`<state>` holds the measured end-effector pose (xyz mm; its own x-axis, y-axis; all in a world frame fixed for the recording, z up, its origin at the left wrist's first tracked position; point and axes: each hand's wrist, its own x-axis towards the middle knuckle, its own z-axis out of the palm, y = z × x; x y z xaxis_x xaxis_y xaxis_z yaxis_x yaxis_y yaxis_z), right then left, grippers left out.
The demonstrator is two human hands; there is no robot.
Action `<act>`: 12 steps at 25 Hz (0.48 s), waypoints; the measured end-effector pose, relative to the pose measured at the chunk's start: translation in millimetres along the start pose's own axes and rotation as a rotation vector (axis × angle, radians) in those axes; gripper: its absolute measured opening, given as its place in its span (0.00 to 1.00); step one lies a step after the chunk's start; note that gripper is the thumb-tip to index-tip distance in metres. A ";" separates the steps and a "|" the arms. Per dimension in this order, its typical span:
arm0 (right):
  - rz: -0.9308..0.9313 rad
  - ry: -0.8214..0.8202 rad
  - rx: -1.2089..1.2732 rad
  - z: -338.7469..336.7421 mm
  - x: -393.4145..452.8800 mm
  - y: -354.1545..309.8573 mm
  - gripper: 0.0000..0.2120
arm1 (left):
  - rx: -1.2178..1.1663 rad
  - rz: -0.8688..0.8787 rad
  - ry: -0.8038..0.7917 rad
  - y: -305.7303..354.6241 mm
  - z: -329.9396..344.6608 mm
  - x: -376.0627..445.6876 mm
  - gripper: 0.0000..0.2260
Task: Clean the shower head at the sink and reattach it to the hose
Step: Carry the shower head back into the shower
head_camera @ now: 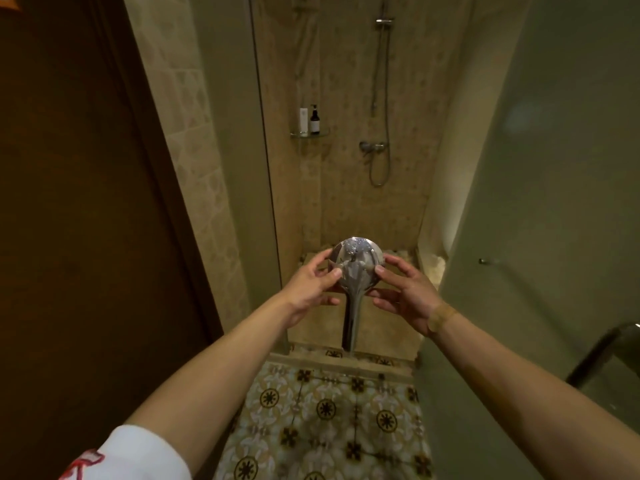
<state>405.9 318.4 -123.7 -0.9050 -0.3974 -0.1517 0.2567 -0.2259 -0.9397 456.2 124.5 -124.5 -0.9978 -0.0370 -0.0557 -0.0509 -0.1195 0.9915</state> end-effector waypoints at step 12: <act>-0.121 0.068 -0.026 44.4 239.0 -83.3 0.13 | 0.067 0.083 -0.131 86.1 -103.5 237.8 0.22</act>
<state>183.3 202.7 -68.1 -0.9501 -0.3068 -0.0562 0.1359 -0.2451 -0.9599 219.0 2.8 -64.6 -0.9956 0.0859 0.0379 0.0332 -0.0548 0.9979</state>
